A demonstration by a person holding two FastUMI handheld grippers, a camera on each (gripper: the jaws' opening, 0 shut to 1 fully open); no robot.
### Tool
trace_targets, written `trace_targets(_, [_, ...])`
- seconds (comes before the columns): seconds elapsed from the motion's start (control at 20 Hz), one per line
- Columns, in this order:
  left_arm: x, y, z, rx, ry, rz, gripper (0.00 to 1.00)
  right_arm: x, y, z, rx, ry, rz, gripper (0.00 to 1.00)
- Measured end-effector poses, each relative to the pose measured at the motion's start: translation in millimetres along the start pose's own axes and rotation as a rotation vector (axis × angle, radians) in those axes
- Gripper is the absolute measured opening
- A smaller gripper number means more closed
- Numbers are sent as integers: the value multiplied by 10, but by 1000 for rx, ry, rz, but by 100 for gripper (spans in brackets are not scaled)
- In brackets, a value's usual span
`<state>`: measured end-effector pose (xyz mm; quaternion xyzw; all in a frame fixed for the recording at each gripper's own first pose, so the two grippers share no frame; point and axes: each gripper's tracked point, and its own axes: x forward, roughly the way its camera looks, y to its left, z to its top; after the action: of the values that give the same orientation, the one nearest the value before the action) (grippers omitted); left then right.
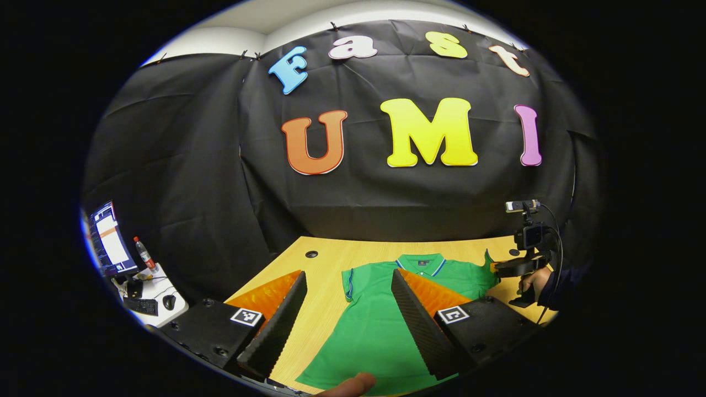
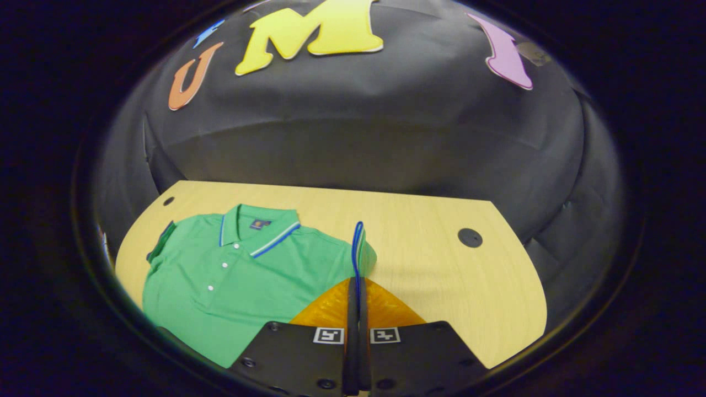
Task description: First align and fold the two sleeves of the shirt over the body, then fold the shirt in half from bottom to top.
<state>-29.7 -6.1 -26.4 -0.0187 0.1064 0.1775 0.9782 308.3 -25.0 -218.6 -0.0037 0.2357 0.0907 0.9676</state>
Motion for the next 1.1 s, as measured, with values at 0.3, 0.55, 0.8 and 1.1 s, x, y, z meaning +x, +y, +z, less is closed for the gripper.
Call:
trace_targets(0.3, [-92, 240, -45, -8, 5, 43, 99, -20, 631, -77, -73, 4, 86, 2])
trace_targets(0.55, [-158, 450, -178, -33, 43, 86, 99, 50, 978, -296, -100, 28, 109, 2])
trace_targets(0.8, [-205, 445, -212, -52, 51, 56, 99, 120, 1138, -433, -141, 48, 101, 2])
trace_targets(1.1, [-147, 386, -261, -44, 58, -18, 99, -58, 1180, -338, -107, 23, 83, 24])
